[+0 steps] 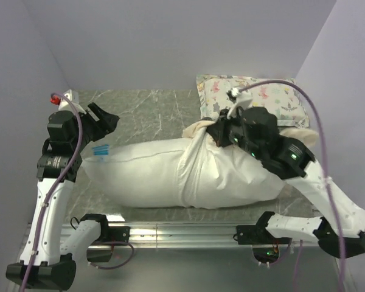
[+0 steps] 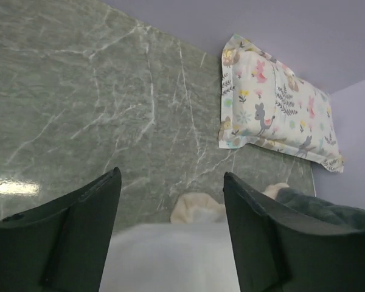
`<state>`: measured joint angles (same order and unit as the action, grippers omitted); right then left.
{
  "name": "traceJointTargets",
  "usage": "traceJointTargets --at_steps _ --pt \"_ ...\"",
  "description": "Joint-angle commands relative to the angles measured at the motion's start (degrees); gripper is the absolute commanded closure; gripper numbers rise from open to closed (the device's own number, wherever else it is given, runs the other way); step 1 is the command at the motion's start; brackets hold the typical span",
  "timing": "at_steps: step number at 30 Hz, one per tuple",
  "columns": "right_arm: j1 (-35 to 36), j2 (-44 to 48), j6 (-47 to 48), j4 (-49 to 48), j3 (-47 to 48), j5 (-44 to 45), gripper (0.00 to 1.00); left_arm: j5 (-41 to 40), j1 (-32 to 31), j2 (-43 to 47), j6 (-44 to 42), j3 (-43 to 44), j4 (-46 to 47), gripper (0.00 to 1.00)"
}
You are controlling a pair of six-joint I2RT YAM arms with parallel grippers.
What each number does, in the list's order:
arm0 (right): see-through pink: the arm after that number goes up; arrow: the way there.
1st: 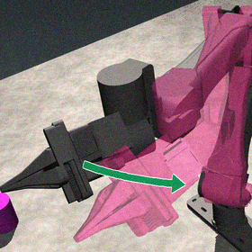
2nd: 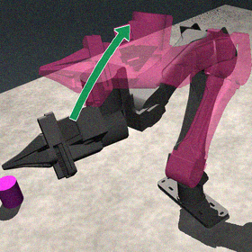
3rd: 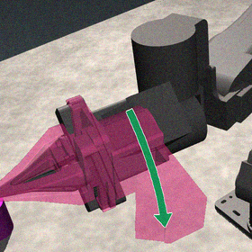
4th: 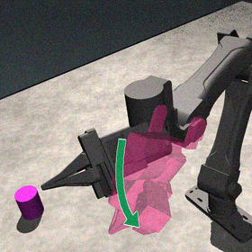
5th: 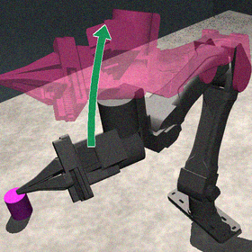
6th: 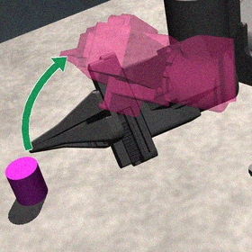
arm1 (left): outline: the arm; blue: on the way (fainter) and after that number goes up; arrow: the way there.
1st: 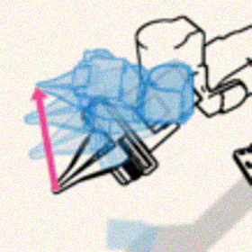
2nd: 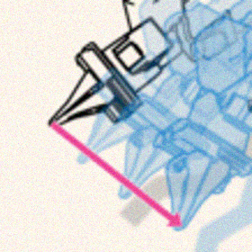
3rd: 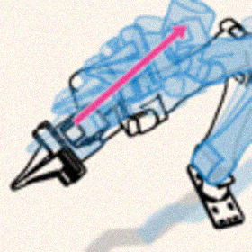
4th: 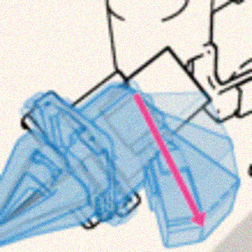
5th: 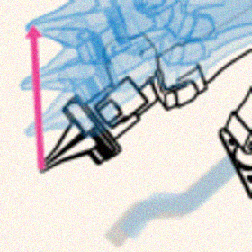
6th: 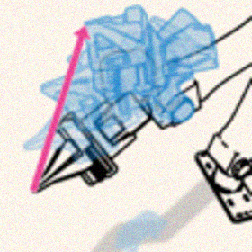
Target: Remove the pillowcase from the pillow
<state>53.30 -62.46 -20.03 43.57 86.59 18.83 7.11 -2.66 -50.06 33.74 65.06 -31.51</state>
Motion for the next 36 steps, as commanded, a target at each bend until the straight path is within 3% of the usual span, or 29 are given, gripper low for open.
traceJointTargets --at_steps 1,2,4,12,13,15,17,20,24,31,34,36 --pt "-11.8 -9.4 5.9 -15.7 -3.8 -26.0 1.0 4.1 0.0 -3.8 1.2 0.9 3.9 0.26" --pt "-13.4 -13.3 5.5 -20.0 -5.6 -29.1 1.0 4.1 0.0 -4.1 1.5 0.8 5.6 0.2" --pt "-14.8 -17.5 3.6 -22.7 -6.2 -33.1 1.0 4.2 0.0 -4.9 2.3 1.1 7.1 0.17" --pt "-15.9 -34.7 0.4 -23.3 1.6 -20.2 1.0 6.8 -0.1 -2.9 2.3 2.1 7.6 0.14" --pt "-16.1 -36.1 0.5 -22.3 3.5 -19.4 0.98 6.5 -0.1 -2.3 2.1 1.4 7.3 0.13" --pt "-16.3 -38.9 0.8 -19.9 8.5 -18.9 0.83 7.5 -0.1 -1.3 2.0 0.3 8.1 0.11" --pt "-16.4 -39.9 0.7 -18.4 11.9 -18.9 0.61 12.1 -0.1 0.0 3.3 -2.6 10.1 0.11" --pt "-16.4 -39.0 0.3 -18.0 13.4 -15.1 0.4 16.5 -1.0 1.3 6.0 -8.7 12.7 0.11" --pt "-16.2 -35.6 2.3 -17.9 13.7 -8.4 0.25 12.0 -9.7 4.2 8.4 -18.7 15.4 0.08" --pt "-15.6 -28.2 3.9 -14.8 11.4 -3.6 0.19 2.0 -20.3 0.2 9.3 -24.5 18.0 0.01" --pt "-13.8 -22.8 4.2 -13.9 6.9 -2.7 0.18 -2.9 -22.6 -6.1 9.2 -24.1 17.6 0.01" --pt "-11.6 -18.0 4.0 -14.5 -0.5 -1.3 0.17 -5.0 -23.9 -9.9 9.3 -23.9 18.0 0.08"
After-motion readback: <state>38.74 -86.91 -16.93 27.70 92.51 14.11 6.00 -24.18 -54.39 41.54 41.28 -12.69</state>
